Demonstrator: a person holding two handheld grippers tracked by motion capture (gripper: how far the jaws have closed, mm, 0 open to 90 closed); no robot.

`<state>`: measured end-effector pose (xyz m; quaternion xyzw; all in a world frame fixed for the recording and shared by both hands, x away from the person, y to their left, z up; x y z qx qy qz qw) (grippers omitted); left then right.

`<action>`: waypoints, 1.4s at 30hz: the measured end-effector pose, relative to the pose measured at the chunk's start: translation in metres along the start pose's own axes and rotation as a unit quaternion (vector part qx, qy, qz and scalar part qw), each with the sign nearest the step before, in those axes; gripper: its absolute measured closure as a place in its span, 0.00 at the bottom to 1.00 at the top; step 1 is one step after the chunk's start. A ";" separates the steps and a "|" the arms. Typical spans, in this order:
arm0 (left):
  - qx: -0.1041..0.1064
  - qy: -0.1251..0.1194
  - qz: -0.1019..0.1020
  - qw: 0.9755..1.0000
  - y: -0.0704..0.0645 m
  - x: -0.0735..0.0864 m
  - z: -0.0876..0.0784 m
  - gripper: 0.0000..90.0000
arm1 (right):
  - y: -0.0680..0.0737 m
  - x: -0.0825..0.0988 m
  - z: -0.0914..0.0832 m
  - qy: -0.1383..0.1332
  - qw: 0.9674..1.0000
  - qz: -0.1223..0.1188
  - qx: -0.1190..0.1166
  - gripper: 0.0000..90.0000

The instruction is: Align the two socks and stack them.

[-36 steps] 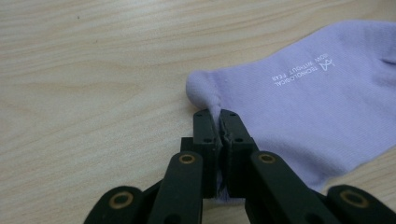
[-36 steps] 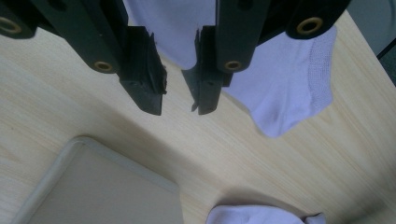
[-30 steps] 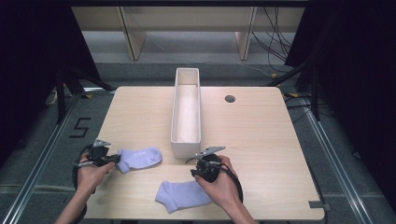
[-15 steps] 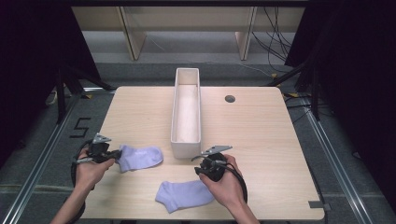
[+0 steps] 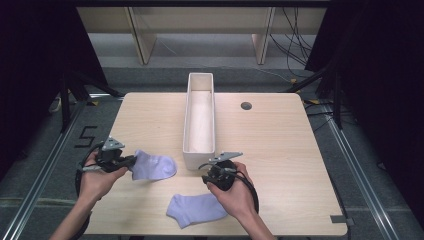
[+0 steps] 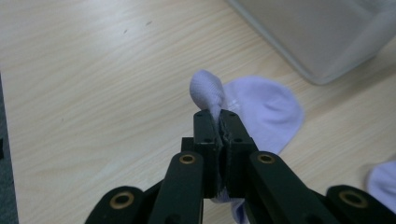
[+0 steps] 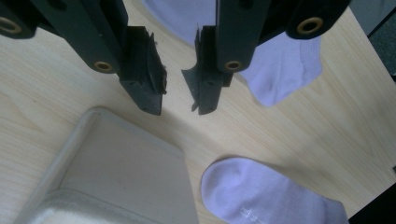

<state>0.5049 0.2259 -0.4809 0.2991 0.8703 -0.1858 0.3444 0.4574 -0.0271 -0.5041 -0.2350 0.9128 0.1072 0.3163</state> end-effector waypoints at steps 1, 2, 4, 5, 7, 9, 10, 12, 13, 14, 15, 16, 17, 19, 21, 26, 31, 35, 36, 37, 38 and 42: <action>0.003 -0.004 0.006 1.000 -0.004 -0.004 -0.002 0.96 | 0.002 -0.001 0.000 0.001 1.000 0.003 -0.002 0.80; 0.009 0.000 0.026 1.000 -0.008 -0.008 -0.006 0.96 | 0.002 -0.003 0.001 -0.007 1.000 -0.005 -0.007 0.80; 0.012 -0.001 0.044 0.999 -0.019 -0.015 -0.011 0.96 | 0.004 -0.005 0.002 -0.013 1.000 -0.016 -0.006 0.80; 0.013 -0.002 0.045 0.999 -0.023 -0.017 -0.013 0.96 | 0.006 -0.006 0.002 -0.012 1.000 -0.015 -0.009 0.80; 0.014 -0.003 0.067 0.998 -0.033 -0.024 -0.019 0.96 | 0.010 -0.006 0.002 -0.007 1.000 -0.009 -0.011 0.80; 0.019 -0.007 0.076 0.997 -0.044 -0.030 -0.023 0.96 | 0.013 -0.007 0.001 -0.002 1.000 -0.009 -0.014 0.80; 0.021 -0.005 0.085 0.996 -0.049 -0.033 -0.027 0.96 | 0.015 -0.007 0.001 0.000 1.000 -0.006 -0.016 0.79; 0.027 -0.015 0.087 0.996 -0.061 -0.039 -0.030 0.96 | 0.018 -0.008 0.001 -0.002 1.000 -0.010 -0.024 0.78; 0.031 -0.016 0.089 0.995 -0.065 -0.041 -0.032 0.96 | 0.020 -0.008 0.001 -0.003 1.000 -0.013 -0.028 0.77; 0.035 -0.015 0.096 0.995 -0.070 -0.043 -0.035 0.96 | 0.023 -0.008 0.000 0.001 0.999 -0.008 -0.032 0.76; 0.038 -0.017 0.096 0.995 -0.075 -0.045 -0.037 0.96 | 0.023 -0.008 0.001 0.000 0.999 -0.012 -0.031 0.75; 0.036 -0.017 0.107 0.994 -0.079 -0.049 -0.040 0.96 | 0.025 -0.007 0.001 0.002 0.999 -0.014 -0.035 0.73; 0.038 -0.020 0.109 0.993 -0.084 -0.051 -0.042 0.96 | 0.025 -0.008 0.003 -0.003 0.999 -0.017 -0.036 0.71; 0.042 -0.020 0.119 0.992 -0.092 -0.054 -0.046 0.96 | 0.027 -0.007 0.004 -0.002 0.999 -0.014 -0.039 0.67; 0.052 -0.023 0.128 0.990 -0.100 -0.057 -0.050 0.96 | 0.028 -0.007 0.005 -0.006 0.999 -0.018 -0.049 0.65; 0.073 -0.027 0.151 0.985 -0.120 -0.061 -0.056 0.96 | 0.029 -0.012 0.006 -0.034 0.996 -0.042 -0.066 0.56; 0.098 -0.024 0.175 0.979 -0.133 -0.061 -0.056 0.96 | 0.025 -0.013 -0.001 -0.053 0.993 -0.071 -0.075 0.47; 0.109 -0.018 0.186 0.976 -0.140 -0.060 -0.053 0.96 | 0.022 -0.012 -0.004 -0.053 0.993 -0.074 -0.075 0.46; 0.119 -0.019 0.193 0.974 -0.145 -0.060 -0.051 0.96 | 0.020 -0.014 -0.005 -0.064 0.992 -0.077 -0.074 0.44; 0.124 -0.016 0.195 0.973 -0.147 -0.060 -0.049 0.96 | 0.018 -0.013 -0.006 -0.063 0.992 -0.086 -0.072 0.44; 0.128 -0.014 0.198 0.972 -0.149 -0.059 -0.048 0.96 | 0.019 -0.014 -0.006 -0.069 0.991 -0.087 -0.079 0.44; 0.140 -0.009 0.211 0.967 -0.155 -0.058 -0.043 0.95 | 0.017 -0.013 -0.007 -0.070 0.989 -0.099 -0.087 0.42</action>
Point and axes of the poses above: each handheld gripper's, and its own axes: z roughly forward along the jaws, x roughly out of its underside, y roughly to its left, the point moved 10 cm from there along z, roughly forward along the jaws, and after that the axes turned 12 degrees about x, right-handed, at the moved point
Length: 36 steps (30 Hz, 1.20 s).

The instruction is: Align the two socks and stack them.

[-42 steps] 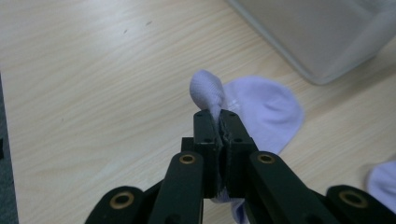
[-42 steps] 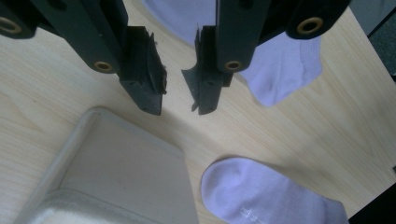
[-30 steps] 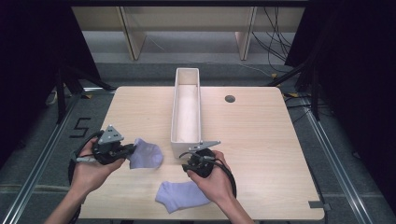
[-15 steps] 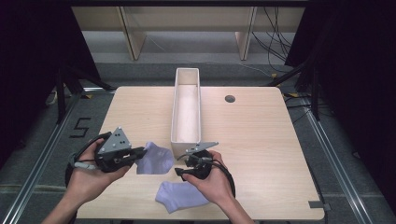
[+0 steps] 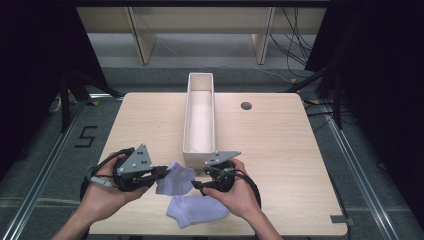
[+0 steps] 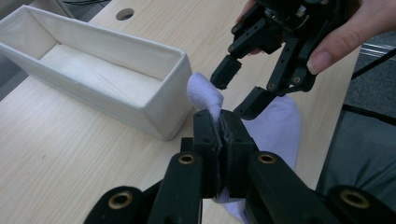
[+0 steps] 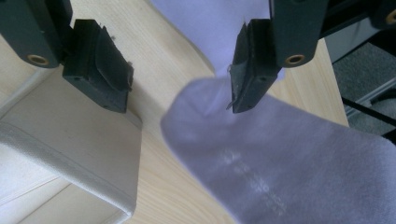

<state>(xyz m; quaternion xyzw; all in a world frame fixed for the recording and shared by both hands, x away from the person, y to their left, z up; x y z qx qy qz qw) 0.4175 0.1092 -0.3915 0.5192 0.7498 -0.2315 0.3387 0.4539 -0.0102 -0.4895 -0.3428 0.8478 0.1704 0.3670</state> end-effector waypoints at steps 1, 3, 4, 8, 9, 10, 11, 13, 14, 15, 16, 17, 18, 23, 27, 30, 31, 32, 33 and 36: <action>0.003 0.002 0.003 1.000 -0.001 0.000 0.001 0.95 | 0.000 0.001 0.000 0.002 1.000 -0.004 -0.002 0.42; 0.010 0.002 0.003 1.000 -0.003 0.000 0.003 0.95 | 0.000 0.002 -0.001 0.005 1.000 -0.008 -0.003 0.41; 0.015 0.004 0.007 1.000 -0.004 0.001 0.006 0.95 | -0.001 0.002 -0.001 0.002 1.000 -0.019 -0.006 0.40; 0.020 0.010 0.011 1.000 -0.006 0.003 0.013 0.95 | -0.001 0.004 0.002 0.002 0.999 -0.035 -0.014 0.38; 0.020 0.010 0.011 1.000 -0.006 0.003 0.013 0.95 | -0.001 0.004 0.002 0.002 0.999 -0.035 -0.014 0.38; 0.024 0.010 0.013 1.000 -0.007 0.003 0.015 0.95 | -0.002 0.006 0.004 0.005 0.999 -0.043 -0.012 0.38; 0.025 0.011 0.012 1.000 -0.008 0.003 0.016 0.95 | -0.001 0.007 0.004 0.012 0.999 -0.035 -0.014 0.38; 0.026 0.010 0.016 0.999 -0.009 0.001 0.017 0.95 | -0.001 0.008 0.006 0.011 0.999 -0.033 -0.014 0.38; 0.027 0.011 0.017 0.999 -0.010 0.000 0.018 0.95 | -0.001 0.009 0.007 0.010 0.999 -0.038 -0.015 0.38; 0.028 0.009 0.018 0.999 -0.010 -0.001 0.018 0.95 | 0.000 0.010 0.008 0.008 1.000 -0.026 -0.012 0.38; 0.026 0.009 0.021 0.999 -0.010 -0.002 0.017 0.95 | -0.001 0.011 0.007 0.014 0.999 -0.031 -0.010 0.39; 0.030 0.005 0.022 0.999 -0.012 -0.004 0.017 0.95 | -0.001 0.011 0.007 0.014 0.999 -0.031 -0.009 0.39; 0.031 0.003 0.021 0.999 -0.013 -0.006 0.017 0.95 | 0.000 0.012 0.007 0.016 0.999 -0.030 -0.009 0.39; 0.041 -0.021 0.025 0.999 -0.022 -0.018 0.017 0.95 | -0.003 0.013 -0.005 0.009 0.999 -0.033 -0.004 0.40; 0.050 -0.027 0.037 0.998 -0.028 -0.028 0.020 0.95 | -0.007 0.020 -0.018 0.014 0.999 -0.033 -0.008 0.42; 0.052 -0.036 0.036 0.997 -0.032 -0.034 0.025 0.95 | -0.011 0.030 -0.027 0.019 0.999 -0.030 -0.008 0.42; 0.054 -0.033 0.038 0.997 -0.033 -0.035 0.028 0.95 | -0.013 0.032 -0.029 0.017 0.999 -0.035 -0.005 0.42; 0.054 -0.033 0.038 0.997 -0.033 -0.035 0.028 0.95 | -0.017 0.037 -0.035 0.021 0.999 -0.028 -0.004 0.42; 0.062 -0.036 0.034 0.997 -0.037 -0.038 0.034 0.95 | -0.021 0.040 -0.039 0.018 0.999 -0.032 -0.001 0.42; 0.067 -0.036 0.030 0.997 -0.041 -0.041 0.045 0.95 | -0.031 0.046 -0.046 0.012 1.000 -0.022 0.009 0.44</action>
Point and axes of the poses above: each handheld gripper's, and its own axes: z roughly forward along the jaws, x roughly out of its underside, y roughly to its left, the point moved 10 cm from there along z, roughly forward along the jaws, and after that the axes turned 12 degrees about x, right-handed, at the moved point
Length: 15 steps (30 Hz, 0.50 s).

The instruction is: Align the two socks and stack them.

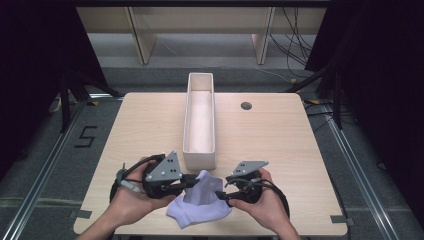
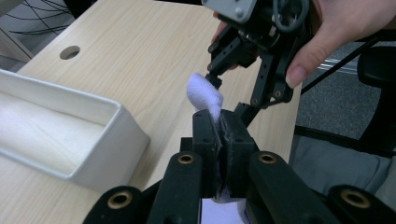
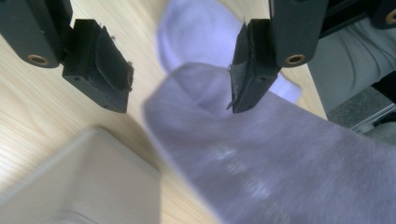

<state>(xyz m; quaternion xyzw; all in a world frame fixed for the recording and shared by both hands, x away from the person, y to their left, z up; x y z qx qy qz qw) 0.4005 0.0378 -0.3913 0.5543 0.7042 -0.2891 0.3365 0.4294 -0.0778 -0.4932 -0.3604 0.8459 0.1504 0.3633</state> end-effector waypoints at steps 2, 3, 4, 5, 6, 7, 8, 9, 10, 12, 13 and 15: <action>-0.001 -0.008 -0.013 1.000 0.001 -0.001 0.008 0.95 | -0.003 0.007 -0.006 0.012 1.000 0.016 0.002 0.45; -0.001 -0.008 -0.013 1.000 0.001 -0.001 0.008 0.95 | -0.003 0.007 -0.006 0.012 1.000 0.016 0.002 0.45; 0.001 -0.009 -0.025 1.000 0.001 0.000 0.016 0.95 | -0.005 0.014 -0.012 0.025 1.000 0.018 0.000 0.47; 0.002 -0.014 -0.031 0.999 0.000 0.001 0.021 0.95 | -0.007 0.016 -0.014 0.026 1.000 0.016 0.003 0.48; 0.006 -0.013 -0.035 0.999 -0.001 0.001 0.026 0.95 | -0.008 0.017 -0.016 0.024 1.000 0.017 0.002 0.49; 0.006 -0.013 -0.035 0.999 -0.001 0.001 0.026 0.95 | -0.008 0.017 -0.016 0.024 1.000 0.017 0.002 0.49; 0.010 -0.015 -0.036 0.999 -0.006 -0.001 0.034 0.95 | -0.011 0.020 -0.020 0.014 1.000 0.028 0.002 0.50; 0.013 -0.016 -0.036 0.999 -0.008 -0.003 0.036 0.95 | -0.013 0.022 -0.022 0.017 1.000 0.025 0.002 0.49; 0.012 -0.019 -0.034 0.999 -0.010 -0.005 0.038 0.95 | -0.013 0.023 -0.026 0.019 0.999 0.040 0.002 0.49; 0.012 -0.022 -0.036 0.999 -0.012 -0.007 0.040 0.95 | -0.018 0.026 -0.031 0.016 0.999 0.045 0.004 0.49; 0.012 -0.022 -0.036 0.999 -0.012 -0.007 0.040 0.95 | -0.018 0.026 -0.031 0.016 0.999 0.045 0.004 0.49; 0.009 -0.030 -0.039 0.999 -0.013 -0.010 0.040 0.95 | -0.023 0.027 -0.037 0.006 0.998 0.054 0.009 0.49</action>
Point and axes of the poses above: each handheld gripper's, and its own axes: z roughly forward along the jaws, x roughly out of its underside, y roughly to its left, the point moved 10 cm from there along z, roughly forward along the jaws, and after that the axes turned 12 degrees about x, right-handed, at the moved point
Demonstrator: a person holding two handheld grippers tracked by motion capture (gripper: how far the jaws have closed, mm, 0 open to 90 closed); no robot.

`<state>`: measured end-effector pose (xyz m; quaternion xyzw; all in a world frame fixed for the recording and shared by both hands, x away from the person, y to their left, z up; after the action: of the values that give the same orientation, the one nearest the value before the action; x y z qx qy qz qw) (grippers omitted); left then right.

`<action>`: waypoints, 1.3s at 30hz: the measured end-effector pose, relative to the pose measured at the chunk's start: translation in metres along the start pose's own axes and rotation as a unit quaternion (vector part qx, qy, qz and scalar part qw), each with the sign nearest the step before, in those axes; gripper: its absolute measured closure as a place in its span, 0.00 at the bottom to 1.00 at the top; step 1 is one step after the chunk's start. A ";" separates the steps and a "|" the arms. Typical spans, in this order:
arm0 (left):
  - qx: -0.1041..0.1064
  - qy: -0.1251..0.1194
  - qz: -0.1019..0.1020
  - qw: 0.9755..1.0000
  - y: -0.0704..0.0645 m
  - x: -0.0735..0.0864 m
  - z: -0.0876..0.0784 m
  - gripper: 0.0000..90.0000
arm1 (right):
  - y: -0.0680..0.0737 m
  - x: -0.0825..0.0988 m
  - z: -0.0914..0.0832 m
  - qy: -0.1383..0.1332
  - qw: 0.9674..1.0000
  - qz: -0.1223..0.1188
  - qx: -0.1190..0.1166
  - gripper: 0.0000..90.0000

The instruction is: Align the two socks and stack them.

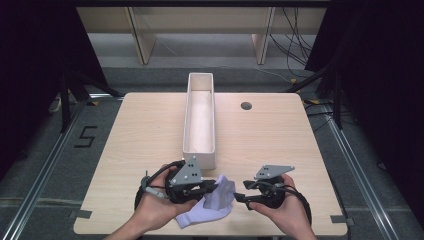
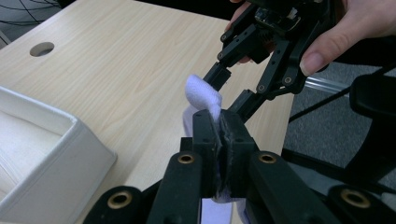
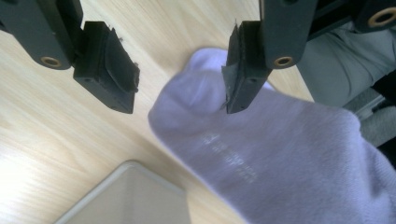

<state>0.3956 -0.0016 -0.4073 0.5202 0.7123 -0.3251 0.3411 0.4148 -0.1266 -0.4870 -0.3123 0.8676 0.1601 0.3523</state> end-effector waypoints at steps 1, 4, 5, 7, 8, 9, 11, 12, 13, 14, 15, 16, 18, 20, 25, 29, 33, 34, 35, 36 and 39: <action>-0.002 -0.003 0.001 1.000 -0.001 -0.001 -0.001 0.95 | 0.000 0.000 -0.002 0.002 1.000 0.018 0.004 0.49; -0.008 -0.007 -0.009 1.000 -0.002 0.003 -0.002 0.95 | -0.006 0.000 -0.002 -0.007 1.000 -0.001 0.006 0.49; -0.011 -0.006 -0.018 1.000 -0.001 0.008 0.000 0.95 | -0.004 0.001 -0.003 -0.001 1.000 0.011 0.005 0.49; -0.021 0.003 -0.037 0.999 0.004 0.024 0.003 0.95 | -0.004 0.003 0.000 0.007 1.000 0.010 0.005 0.49; -0.030 0.011 -0.045 0.998 0.008 0.034 0.004 0.95 | -0.001 0.004 0.002 0.011 1.000 0.019 0.002 0.50; -0.056 0.028 -0.058 0.996 0.017 0.055 0.003 0.94 | 0.000 0.007 0.007 0.017 1.000 0.016 -0.001 0.51; -0.085 0.037 -0.072 0.993 0.026 0.075 0.001 0.94 | 0.003 0.010 0.013 0.032 0.999 0.035 -0.002 0.53; -0.085 0.037 -0.072 0.993 0.026 0.075 0.001 0.94 | 0.003 0.012 0.016 0.037 0.999 0.036 0.002 0.55; -0.102 0.053 -0.077 0.990 0.030 0.093 -0.001 0.93 | 0.004 0.012 0.021 0.032 0.999 0.040 0.004 0.57; -0.102 0.053 -0.077 0.990 0.030 0.093 -0.001 0.93 | 0.004 0.014 0.023 0.046 0.998 0.039 0.007 0.59; -0.107 0.053 -0.084 0.989 0.031 0.099 -0.001 0.93 | 0.004 0.014 0.023 0.046 0.998 0.039 0.007 0.59; -0.109 0.060 -0.088 0.988 0.031 0.106 -0.002 0.92 | 0.005 0.018 0.028 0.066 0.996 0.056 0.014 0.64; -0.121 0.077 -0.086 0.986 0.034 0.118 -0.004 0.92 | 0.007 0.020 0.031 0.074 0.995 0.068 0.020 0.66; -0.126 0.077 -0.094 0.985 0.034 0.124 -0.007 0.93 | 0.010 0.025 0.034 0.094 0.992 0.079 0.028 0.68; -0.136 0.056 -0.111 0.983 0.034 0.126 -0.015 0.93 | 0.012 0.018 0.040 0.071 0.996 0.047 0.031 0.69; -0.134 0.053 -0.121 0.982 0.033 0.126 -0.021 0.93 | 0.017 0.013 0.040 0.072 0.996 0.045 0.034 0.70; -0.122 0.042 -0.140 0.982 0.029 0.124 -0.022 0.94 | 0.019 0.013 0.042 0.079 0.995 0.046 0.037 0.72; -0.123 0.045 -0.143 0.981 0.027 0.124 -0.024 0.94 | 0.020 0.015 0.045 0.085 0.995 0.043 0.036 0.72; -0.119 0.045 -0.147 0.981 0.026 0.124 -0.025 0.94 | 0.021 0.016 0.046 0.087 0.995 0.042 0.035 0.72; -0.119 0.045 -0.147 0.981 0.026 0.124 -0.025 0.95 | 0.021 0.016 0.046 0.087 0.995 0.042 0.035 0.72; -0.117 0.038 -0.162 0.979 0.025 0.122 -0.029 0.95 | 0.023 0.019 0.049 0.098 0.993 0.046 0.036 0.72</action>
<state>0.3874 0.0917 -0.4940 0.3659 0.8330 -0.2701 0.3150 0.4141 -0.0930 -0.5336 -0.2734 0.9166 0.1129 0.2690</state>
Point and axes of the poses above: each handheld gripper's, and its own axes: z roughly forward along the jaws, x roughly out of its underside, y roughly to its left, the point moved 10 cm from there along z, roughly forward along the jaws, and after that the axes turned 12 degrees about x, right-handed, at the moved point
